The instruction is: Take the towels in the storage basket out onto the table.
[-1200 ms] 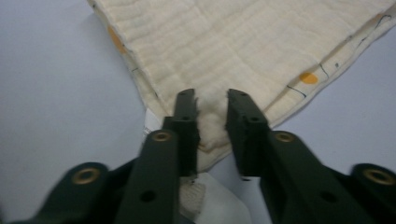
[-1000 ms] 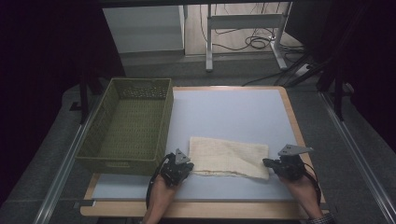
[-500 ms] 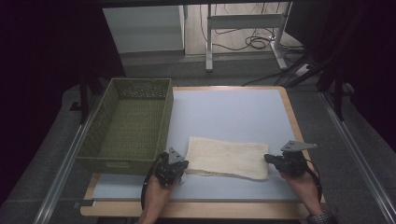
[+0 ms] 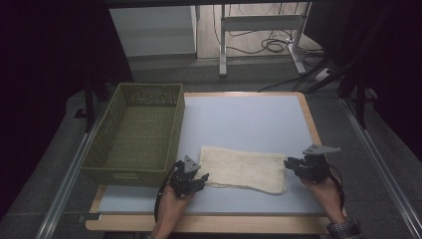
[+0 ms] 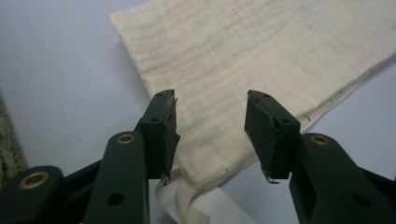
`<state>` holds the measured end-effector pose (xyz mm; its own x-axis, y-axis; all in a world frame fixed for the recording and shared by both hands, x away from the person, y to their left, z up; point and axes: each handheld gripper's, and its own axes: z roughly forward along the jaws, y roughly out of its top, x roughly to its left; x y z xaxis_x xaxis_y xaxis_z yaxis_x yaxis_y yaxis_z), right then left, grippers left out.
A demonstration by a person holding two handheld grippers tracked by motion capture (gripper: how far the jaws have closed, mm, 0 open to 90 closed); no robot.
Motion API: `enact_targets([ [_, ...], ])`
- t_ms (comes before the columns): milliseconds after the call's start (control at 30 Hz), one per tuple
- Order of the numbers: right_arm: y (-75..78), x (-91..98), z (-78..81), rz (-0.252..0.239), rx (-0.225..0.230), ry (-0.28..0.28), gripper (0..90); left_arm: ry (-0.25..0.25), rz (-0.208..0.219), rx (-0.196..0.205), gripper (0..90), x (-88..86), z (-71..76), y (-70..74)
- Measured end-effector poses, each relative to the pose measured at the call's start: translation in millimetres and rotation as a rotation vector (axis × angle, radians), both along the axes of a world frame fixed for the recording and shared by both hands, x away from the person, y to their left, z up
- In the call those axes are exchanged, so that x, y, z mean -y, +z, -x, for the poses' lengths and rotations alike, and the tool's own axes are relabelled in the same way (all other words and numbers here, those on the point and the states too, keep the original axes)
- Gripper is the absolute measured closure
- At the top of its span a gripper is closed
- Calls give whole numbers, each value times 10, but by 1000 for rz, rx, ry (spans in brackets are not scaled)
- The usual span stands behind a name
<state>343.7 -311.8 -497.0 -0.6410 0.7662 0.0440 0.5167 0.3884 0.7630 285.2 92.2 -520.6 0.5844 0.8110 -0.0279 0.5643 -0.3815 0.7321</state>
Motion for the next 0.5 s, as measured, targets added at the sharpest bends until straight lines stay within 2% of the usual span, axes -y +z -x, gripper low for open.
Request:
enact_targets([
  [67,-17,-12,-102,15,8,-30,651,1,-2,1,520,20,-17,4],
  [133,-55,-34,-194,9,5,-33,613,-1,-5,0,516,37,-36,5],
  [200,-92,-81,-251,31,7,-33,612,-1,-4,-1,511,48,-52,6],
  [233,-111,-113,-280,56,8,-30,643,-2,-4,0,510,54,-65,9],
  [267,-136,-150,-308,80,6,-26,740,-2,-3,2,508,58,-75,15],
  [333,-159,-187,-341,112,11,-17,863,0,6,5,501,67,-91,28],
  [433,-145,-213,-412,124,11,-25,879,3,11,15,479,100,-127,62],
  [500,-104,-194,-463,124,28,-46,879,1,11,17,475,127,-162,82],
])
